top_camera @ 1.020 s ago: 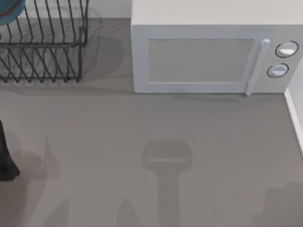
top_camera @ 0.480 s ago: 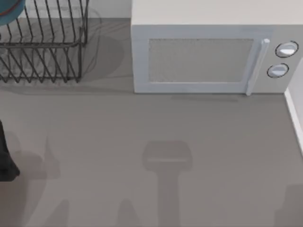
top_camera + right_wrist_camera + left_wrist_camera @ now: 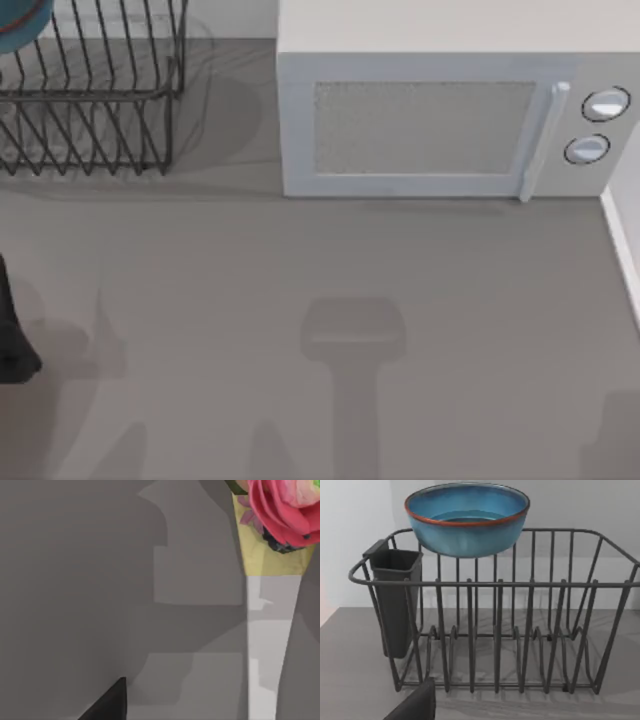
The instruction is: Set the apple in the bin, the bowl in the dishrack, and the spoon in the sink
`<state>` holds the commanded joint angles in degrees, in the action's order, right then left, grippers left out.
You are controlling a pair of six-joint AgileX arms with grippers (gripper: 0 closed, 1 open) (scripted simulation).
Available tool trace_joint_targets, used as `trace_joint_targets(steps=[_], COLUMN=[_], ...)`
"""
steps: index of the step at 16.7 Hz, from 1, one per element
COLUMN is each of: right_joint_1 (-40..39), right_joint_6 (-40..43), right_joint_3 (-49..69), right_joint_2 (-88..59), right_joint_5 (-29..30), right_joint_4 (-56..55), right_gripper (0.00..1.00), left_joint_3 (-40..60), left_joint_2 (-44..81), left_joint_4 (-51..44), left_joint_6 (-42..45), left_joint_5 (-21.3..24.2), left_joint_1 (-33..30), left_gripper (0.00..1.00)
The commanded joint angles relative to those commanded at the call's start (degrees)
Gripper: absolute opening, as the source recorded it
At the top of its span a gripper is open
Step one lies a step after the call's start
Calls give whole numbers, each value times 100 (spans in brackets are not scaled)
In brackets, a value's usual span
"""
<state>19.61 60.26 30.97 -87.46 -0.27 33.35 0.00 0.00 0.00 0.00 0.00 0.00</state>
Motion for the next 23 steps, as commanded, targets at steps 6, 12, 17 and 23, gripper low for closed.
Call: trace_joint_targets(steps=[6,12,17,23], right_joint_1=[0,0,-5,15], right_joint_6=[0,0,-153,-93], right_joint_3=[0,0,278,931], right_joint_2=[0,0,396,712], right_joint_5=[0,0,-42,-43], right_joint_4=[0,0,648,1654], right_gripper=[17,0,0,0], left_joint_3=[0,0,0,0], left_joint_2=[0,0,0,0], left_joint_4=[0,0,0,0], left_joint_6=[0,0,0,0], left_joint_5=[0,0,0,0], left_joint_1=[0,0,0,0], left_gripper=[100,100,100,100])
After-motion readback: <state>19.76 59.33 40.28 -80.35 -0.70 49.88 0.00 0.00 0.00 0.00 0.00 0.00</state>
